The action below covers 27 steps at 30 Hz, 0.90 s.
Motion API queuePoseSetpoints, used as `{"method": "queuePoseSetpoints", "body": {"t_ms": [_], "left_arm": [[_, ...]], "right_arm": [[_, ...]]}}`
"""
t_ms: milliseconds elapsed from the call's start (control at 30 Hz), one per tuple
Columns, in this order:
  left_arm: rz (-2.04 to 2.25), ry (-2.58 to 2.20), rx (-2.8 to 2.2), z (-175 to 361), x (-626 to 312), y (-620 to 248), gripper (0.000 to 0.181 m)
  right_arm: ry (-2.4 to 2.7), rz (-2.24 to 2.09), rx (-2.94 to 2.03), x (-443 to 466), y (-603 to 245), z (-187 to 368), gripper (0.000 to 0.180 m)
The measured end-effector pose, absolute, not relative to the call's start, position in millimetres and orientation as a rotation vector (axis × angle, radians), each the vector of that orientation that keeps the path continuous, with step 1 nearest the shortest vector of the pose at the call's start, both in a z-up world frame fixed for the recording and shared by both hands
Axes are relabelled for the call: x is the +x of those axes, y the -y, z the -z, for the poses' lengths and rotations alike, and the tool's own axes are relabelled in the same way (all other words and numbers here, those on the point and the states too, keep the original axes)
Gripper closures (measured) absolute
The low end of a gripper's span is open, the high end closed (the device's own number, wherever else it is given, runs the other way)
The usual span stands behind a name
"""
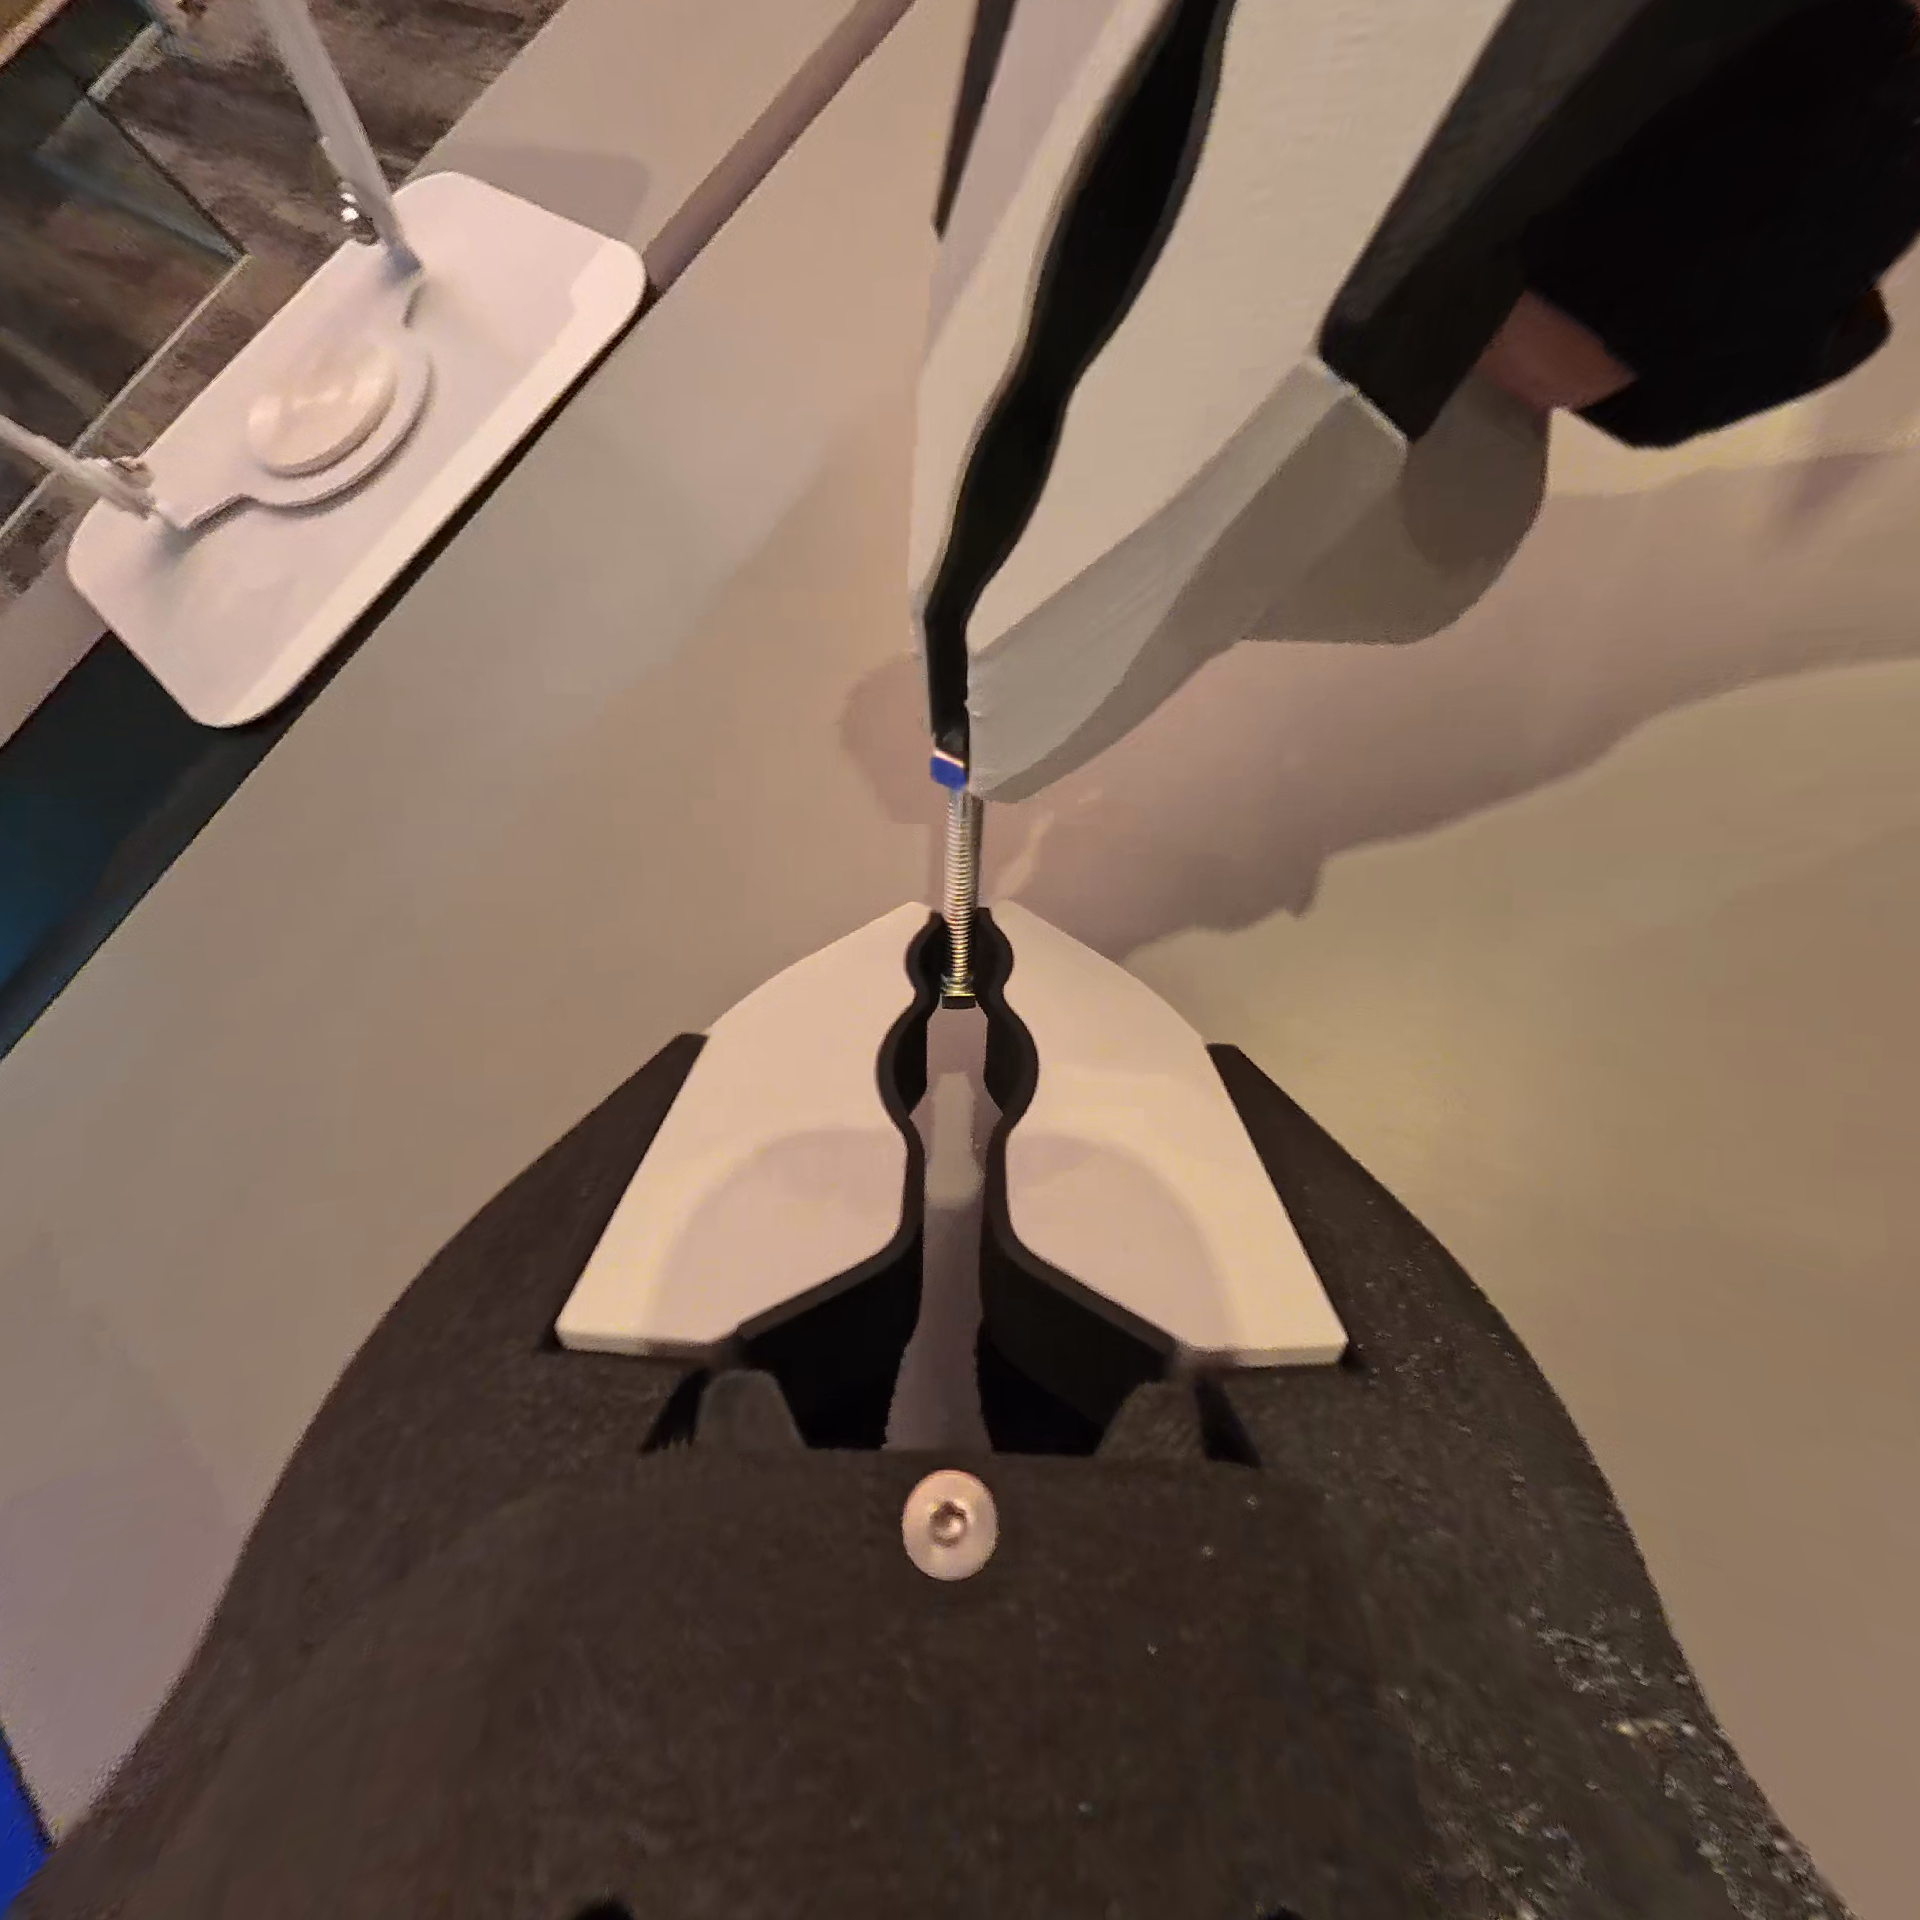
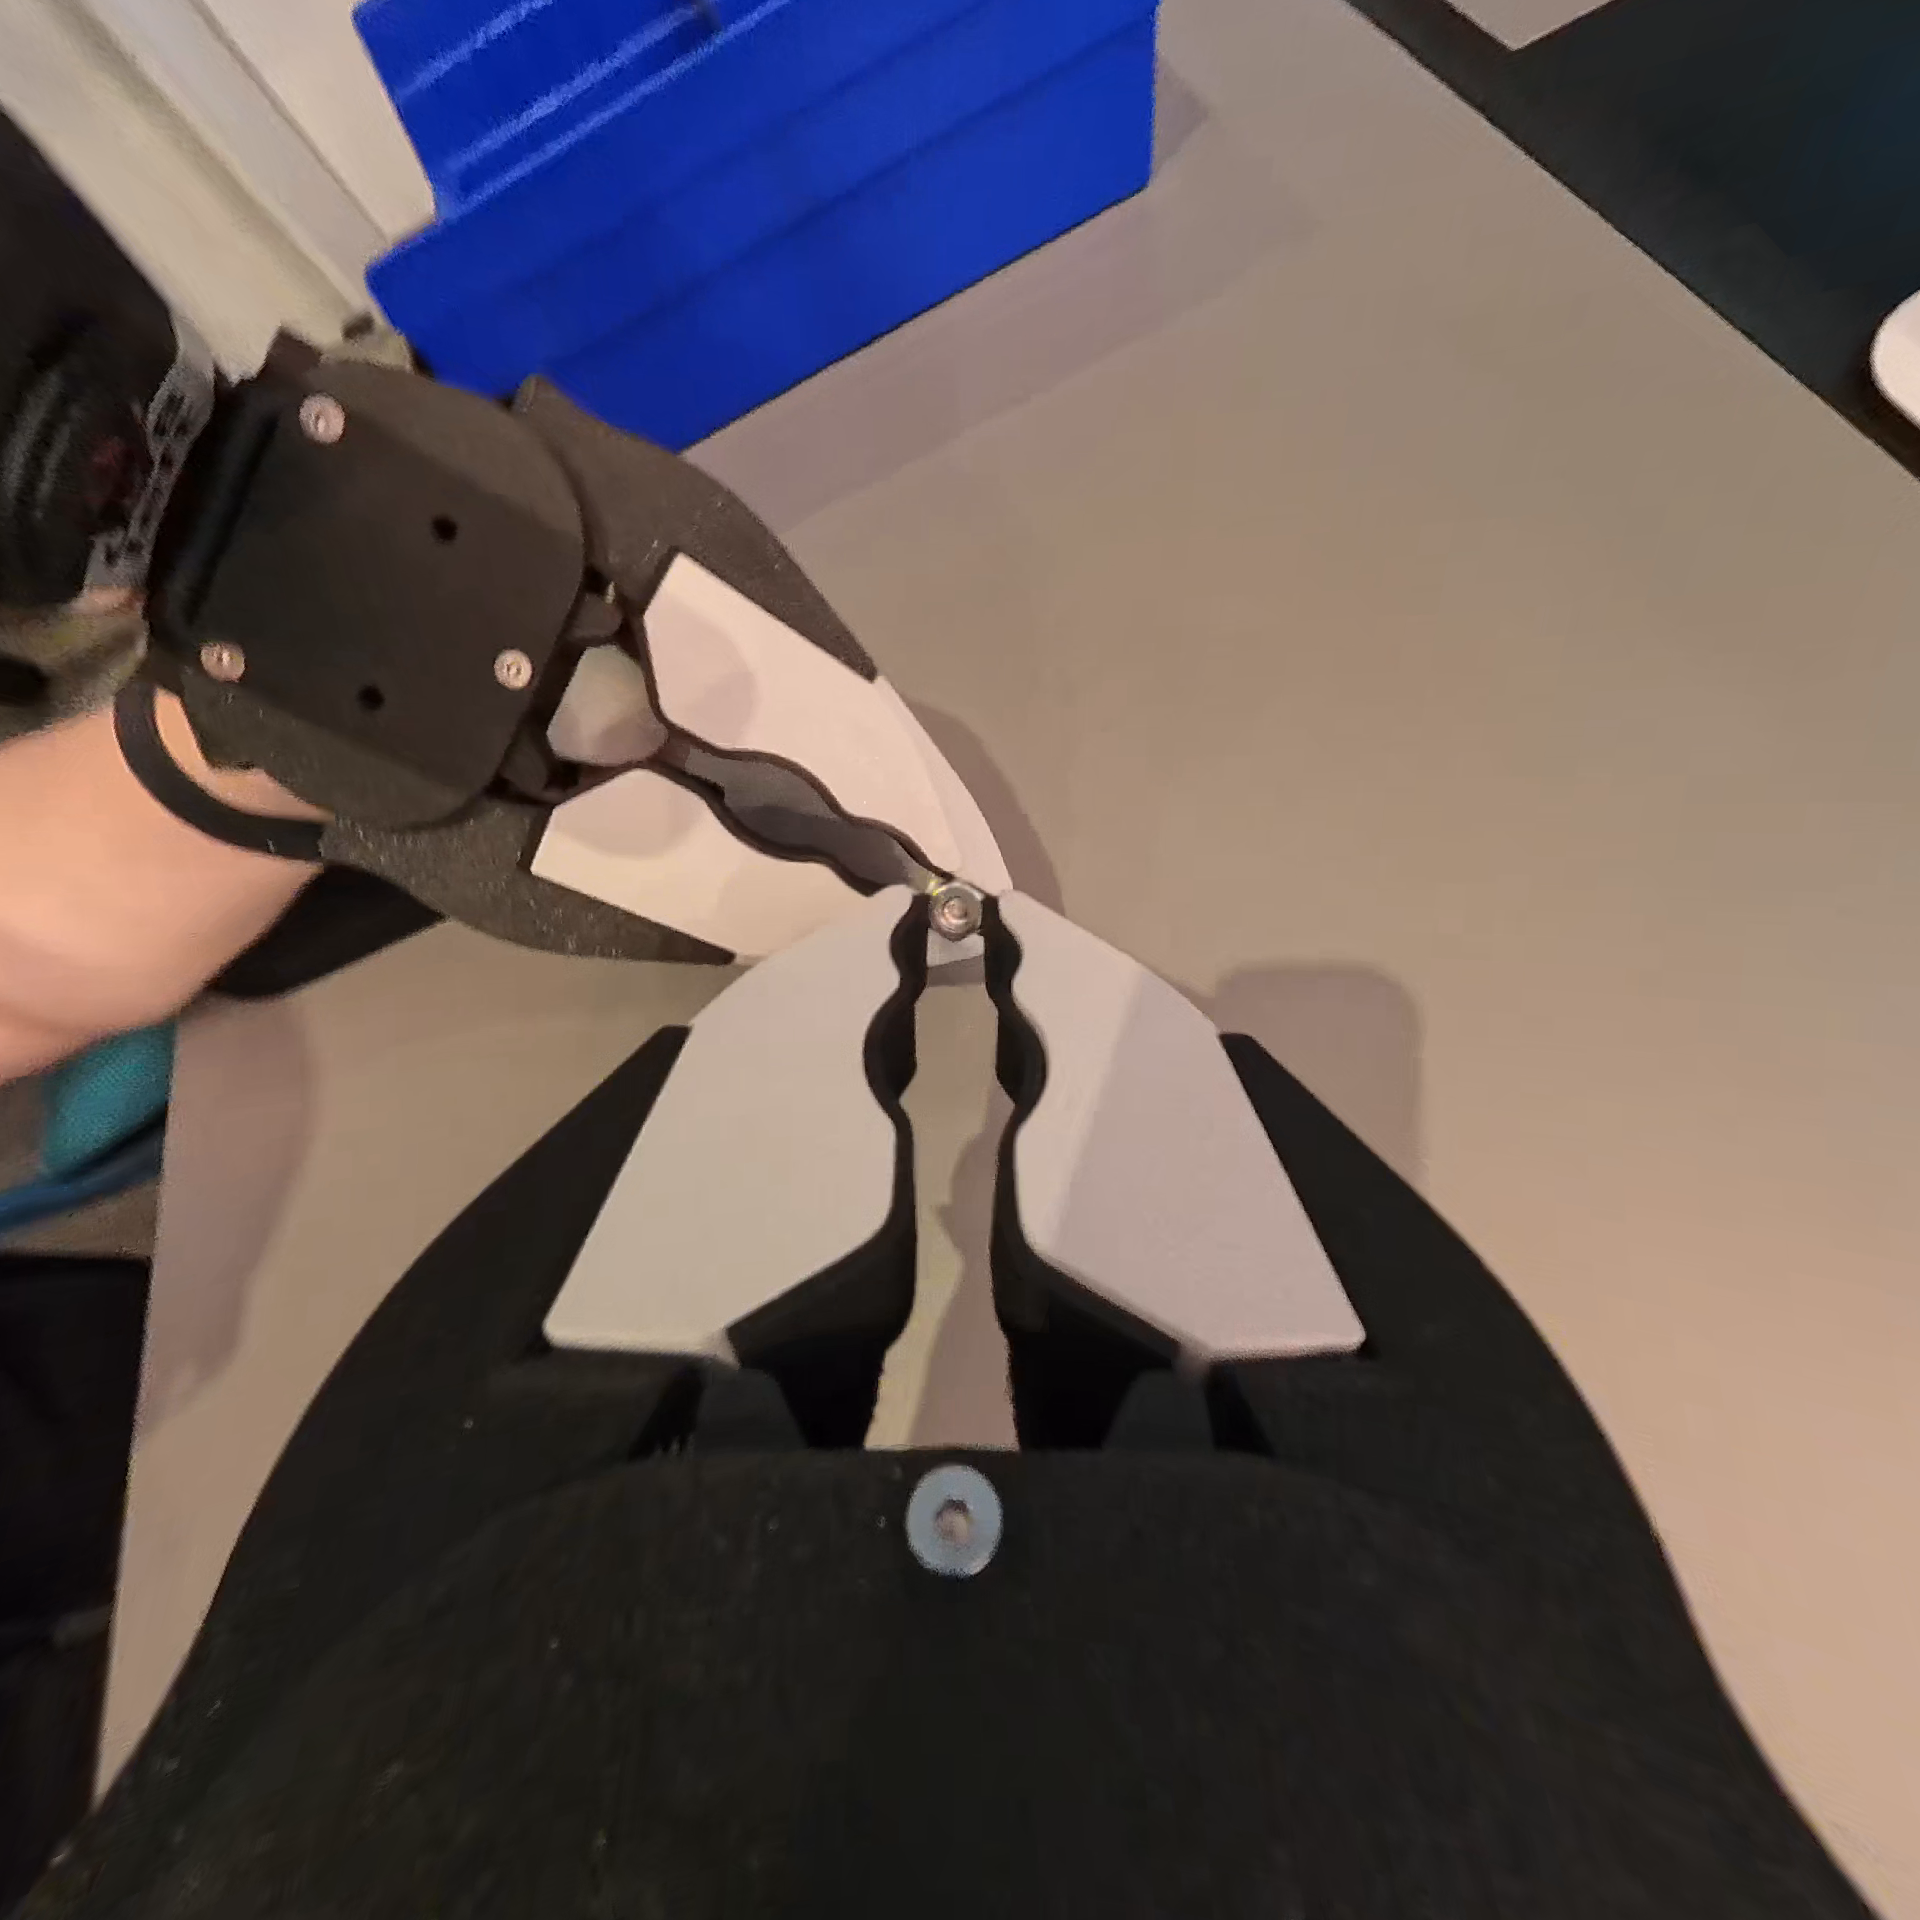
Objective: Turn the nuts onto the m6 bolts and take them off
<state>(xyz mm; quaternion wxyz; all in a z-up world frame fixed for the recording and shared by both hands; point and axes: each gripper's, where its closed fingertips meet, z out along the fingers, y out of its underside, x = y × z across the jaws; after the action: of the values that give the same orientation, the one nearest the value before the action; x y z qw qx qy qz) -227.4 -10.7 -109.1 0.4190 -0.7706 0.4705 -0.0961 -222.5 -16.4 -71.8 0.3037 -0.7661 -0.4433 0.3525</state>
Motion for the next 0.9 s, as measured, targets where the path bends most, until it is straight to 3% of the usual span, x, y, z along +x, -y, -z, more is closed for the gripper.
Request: {"method": "queuePoseSetpoints", "body": {"t_ms": [900], "left_arm": [[0.133,-1.099,-1.984,113,-240,-2,0.176]], "right_arm": [[0.824,-1.011,-2.134,-233,3,77,0.170]]}}
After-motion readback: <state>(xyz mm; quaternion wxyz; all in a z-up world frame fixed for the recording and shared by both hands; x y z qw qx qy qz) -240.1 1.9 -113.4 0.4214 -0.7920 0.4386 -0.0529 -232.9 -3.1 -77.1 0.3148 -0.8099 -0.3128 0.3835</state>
